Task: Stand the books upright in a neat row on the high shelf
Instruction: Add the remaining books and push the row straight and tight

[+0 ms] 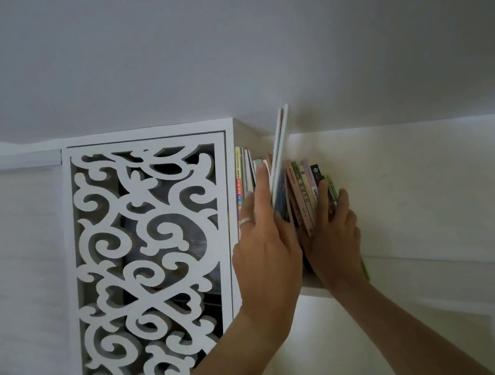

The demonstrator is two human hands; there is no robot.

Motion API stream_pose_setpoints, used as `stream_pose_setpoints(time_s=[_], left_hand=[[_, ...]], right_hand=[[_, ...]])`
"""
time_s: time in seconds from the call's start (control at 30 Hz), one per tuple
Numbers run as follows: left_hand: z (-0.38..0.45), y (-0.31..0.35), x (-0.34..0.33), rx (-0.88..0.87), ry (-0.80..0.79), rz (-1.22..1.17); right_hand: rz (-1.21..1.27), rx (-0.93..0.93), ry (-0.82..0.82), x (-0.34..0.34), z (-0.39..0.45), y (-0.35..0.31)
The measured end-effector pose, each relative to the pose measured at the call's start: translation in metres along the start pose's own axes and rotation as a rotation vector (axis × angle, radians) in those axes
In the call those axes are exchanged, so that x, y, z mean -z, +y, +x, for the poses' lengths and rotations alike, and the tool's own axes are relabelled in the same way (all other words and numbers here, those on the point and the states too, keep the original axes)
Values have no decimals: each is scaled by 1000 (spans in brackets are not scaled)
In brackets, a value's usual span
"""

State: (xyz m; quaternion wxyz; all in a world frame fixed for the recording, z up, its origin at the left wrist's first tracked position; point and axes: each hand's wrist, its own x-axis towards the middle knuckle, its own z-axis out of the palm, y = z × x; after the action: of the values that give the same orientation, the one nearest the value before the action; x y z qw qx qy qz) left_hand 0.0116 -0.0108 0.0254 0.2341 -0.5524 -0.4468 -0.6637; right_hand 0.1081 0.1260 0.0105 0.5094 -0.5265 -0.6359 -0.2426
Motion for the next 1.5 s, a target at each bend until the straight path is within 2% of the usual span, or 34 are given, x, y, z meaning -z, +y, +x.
stream_pose_setpoints(time_s=[0.1, 0.3, 0.5, 0.7, 1.03, 1.33, 1.5], left_hand=[[3, -6, 4, 45, -64, 15], [4, -15, 6, 218, -66, -9], [-4, -23, 29, 146, -17, 142], [3, -34, 65, 134, -7, 227], [0, -43, 81, 211, -24, 64], [3, -33, 73, 223, -66, 38], [8, -28, 67, 210, -33, 66]], right_hand=[[-15, -3, -31, 1, 1, -2], [89, -11, -61, 2, -3, 2], [59, -65, -117, -1, -9, 2], [207, -172, -49, -1, -9, -34], [211, -219, -40, 3, -6, -44], [249, -224, 22, 7, 0, -33], [193, -203, 38, 5, 0, -33]])
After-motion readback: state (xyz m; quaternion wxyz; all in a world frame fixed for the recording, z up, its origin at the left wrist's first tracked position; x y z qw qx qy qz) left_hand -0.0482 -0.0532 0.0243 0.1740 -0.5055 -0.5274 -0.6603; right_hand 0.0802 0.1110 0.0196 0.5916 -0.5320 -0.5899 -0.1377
